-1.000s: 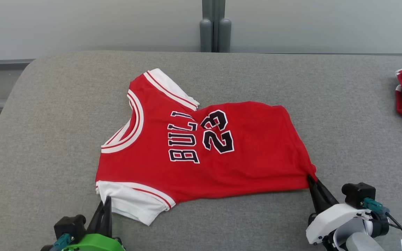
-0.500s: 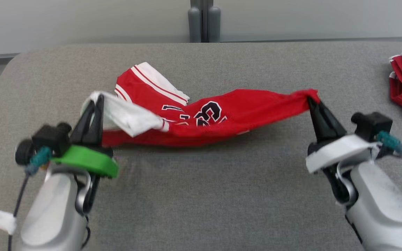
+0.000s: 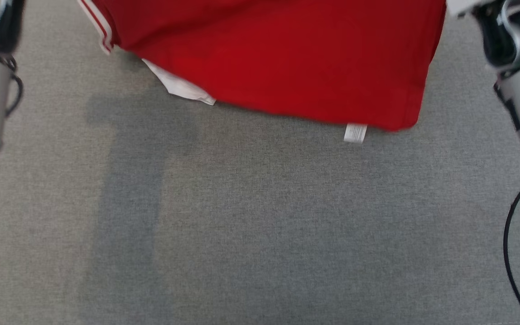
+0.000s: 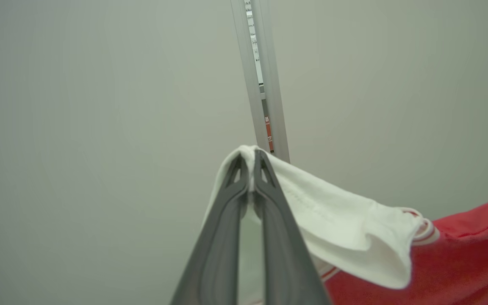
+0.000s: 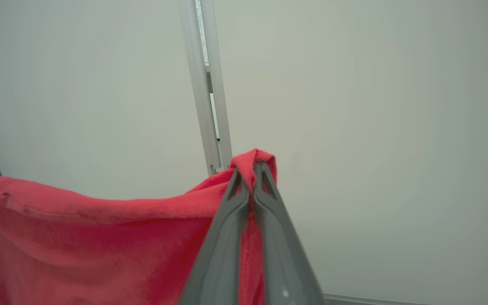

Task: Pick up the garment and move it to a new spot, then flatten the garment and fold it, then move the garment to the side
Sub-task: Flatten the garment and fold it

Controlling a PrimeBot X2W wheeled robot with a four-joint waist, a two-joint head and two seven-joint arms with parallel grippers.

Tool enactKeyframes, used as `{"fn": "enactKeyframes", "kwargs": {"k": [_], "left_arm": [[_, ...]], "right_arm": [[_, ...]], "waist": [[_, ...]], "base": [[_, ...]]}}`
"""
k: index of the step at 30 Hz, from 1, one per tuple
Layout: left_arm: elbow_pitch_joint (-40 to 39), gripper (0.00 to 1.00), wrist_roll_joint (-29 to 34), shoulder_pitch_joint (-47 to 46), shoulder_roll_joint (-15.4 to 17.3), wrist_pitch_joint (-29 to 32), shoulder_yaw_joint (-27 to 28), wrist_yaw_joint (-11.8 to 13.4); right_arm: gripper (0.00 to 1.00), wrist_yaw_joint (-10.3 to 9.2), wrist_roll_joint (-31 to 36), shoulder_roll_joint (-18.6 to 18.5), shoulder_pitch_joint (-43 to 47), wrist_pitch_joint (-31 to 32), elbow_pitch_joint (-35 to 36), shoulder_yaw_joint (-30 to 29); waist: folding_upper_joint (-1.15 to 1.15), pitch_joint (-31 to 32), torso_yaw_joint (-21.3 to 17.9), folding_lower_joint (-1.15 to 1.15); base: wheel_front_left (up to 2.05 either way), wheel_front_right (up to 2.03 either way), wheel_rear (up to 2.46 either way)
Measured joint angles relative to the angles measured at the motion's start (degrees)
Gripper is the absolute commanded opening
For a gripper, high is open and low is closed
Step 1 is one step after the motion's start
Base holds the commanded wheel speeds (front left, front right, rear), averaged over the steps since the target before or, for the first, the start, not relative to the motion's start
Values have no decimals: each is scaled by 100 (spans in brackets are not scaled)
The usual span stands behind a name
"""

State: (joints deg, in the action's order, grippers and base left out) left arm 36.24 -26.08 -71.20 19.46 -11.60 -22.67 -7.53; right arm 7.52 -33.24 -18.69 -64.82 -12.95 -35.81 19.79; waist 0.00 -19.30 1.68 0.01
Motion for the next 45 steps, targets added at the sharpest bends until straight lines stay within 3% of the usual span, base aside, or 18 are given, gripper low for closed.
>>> {"fn": "enactKeyframes", "kwargs": {"k": [7, 12, 24, 29, 33, 40, 45], "left_arm": [[942, 0, -198, -1911, 180, 126, -342, 0], [1419, 0, -278, -2837, 102, 62, -523, -1], [2034, 0, -651, -3165, -88, -259, -880, -1], [1844, 0, -971, -2476, -125, -321, -722, -1], [1101, 0, -1014, -1471, -105, -339, -300, 25], [-483, 0, -828, 1074, -123, -344, 435, 386], [-1503, 0, -669, 2761, -327, -343, 812, 633]], "right_arm": [[0, 1, -296, -32, -1917, 309, -820, 11], [0, 1, -416, 20, -2797, 377, -1451, 29], [0, 0, -804, 144, -3144, 119, -2216, 370], [0, 1, -1143, 211, -2575, -60, -2080, 566], [0, 0, -1405, 113, -1886, -137, -1770, 739], [0, 0, -1924, -192, -190, -202, -843, 864], [0, 0, -2049, -320, 1155, -204, -48, 777]], "waist": [[0, -439, -175, 0], [0, -608, -272, 0], [0, -819, -289, 0], [0, -778, -317, -1], [0, -651, -298, -1], [0, -294, -219, -2], [0, -33, -143, -2]], "base": [[0, 0, 0], [0, 0, 0], [0, 0, 0], [0, 0, 0], [0, 0, 0], [0, 0, 0], [0, 0, 0]]}}
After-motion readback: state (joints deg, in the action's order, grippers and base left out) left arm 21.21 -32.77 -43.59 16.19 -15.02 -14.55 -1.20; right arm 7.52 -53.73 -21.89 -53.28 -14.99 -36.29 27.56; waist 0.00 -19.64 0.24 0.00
